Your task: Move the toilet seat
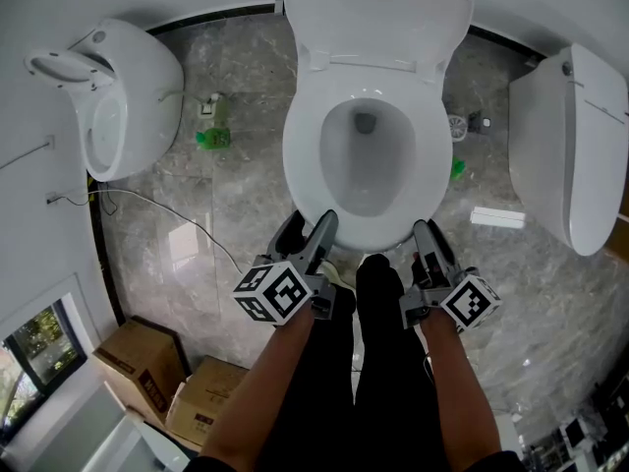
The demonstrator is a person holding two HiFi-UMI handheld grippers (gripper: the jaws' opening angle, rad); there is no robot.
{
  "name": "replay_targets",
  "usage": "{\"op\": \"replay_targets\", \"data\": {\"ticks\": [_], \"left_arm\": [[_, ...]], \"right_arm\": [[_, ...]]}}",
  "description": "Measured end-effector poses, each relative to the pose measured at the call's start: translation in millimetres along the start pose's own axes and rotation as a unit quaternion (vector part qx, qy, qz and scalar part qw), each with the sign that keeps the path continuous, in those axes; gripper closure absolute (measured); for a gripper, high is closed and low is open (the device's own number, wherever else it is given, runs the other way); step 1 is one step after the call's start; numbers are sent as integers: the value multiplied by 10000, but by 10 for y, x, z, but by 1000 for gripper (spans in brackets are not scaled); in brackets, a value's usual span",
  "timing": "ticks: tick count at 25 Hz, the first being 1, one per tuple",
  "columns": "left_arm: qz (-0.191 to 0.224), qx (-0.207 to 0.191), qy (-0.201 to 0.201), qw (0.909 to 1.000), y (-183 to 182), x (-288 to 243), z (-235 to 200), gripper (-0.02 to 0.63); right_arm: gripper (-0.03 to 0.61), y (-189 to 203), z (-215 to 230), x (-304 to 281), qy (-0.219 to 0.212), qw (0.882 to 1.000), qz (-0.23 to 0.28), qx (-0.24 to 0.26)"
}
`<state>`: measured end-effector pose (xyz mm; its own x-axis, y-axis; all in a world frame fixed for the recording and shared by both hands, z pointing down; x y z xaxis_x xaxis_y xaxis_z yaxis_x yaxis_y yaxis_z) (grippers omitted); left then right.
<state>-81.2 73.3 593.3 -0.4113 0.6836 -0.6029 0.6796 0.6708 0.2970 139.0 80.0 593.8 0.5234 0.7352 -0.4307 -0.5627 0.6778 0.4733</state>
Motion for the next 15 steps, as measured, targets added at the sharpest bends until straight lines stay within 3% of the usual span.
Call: {"op": "replay_targets", "data": {"ticks": [4,11,15], "left_arm": [[79,-1,24,10000,-61,12,85,290],[224,128,236,9994,-226,36,293,287],[93,94,419,9990,-303,19,371,282]], "right_arm": [[373,1,-49,9,-320,9994,-30,-92],[365,-178,-206,15,-663,9975,-168,171],[354,-263,-238,-7,-874,9949,-304,396]]}}
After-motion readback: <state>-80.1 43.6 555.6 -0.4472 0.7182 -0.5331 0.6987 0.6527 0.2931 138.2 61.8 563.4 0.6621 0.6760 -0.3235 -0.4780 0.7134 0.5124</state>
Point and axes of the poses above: the fingertips, and each gripper's own axes: x backward along the fingers, z to its right, y out of its underside, the point moved 2 cm from there along x, backward along the fingers, and after that the axes turned 13 degrees about x, right-handed, at the moved point
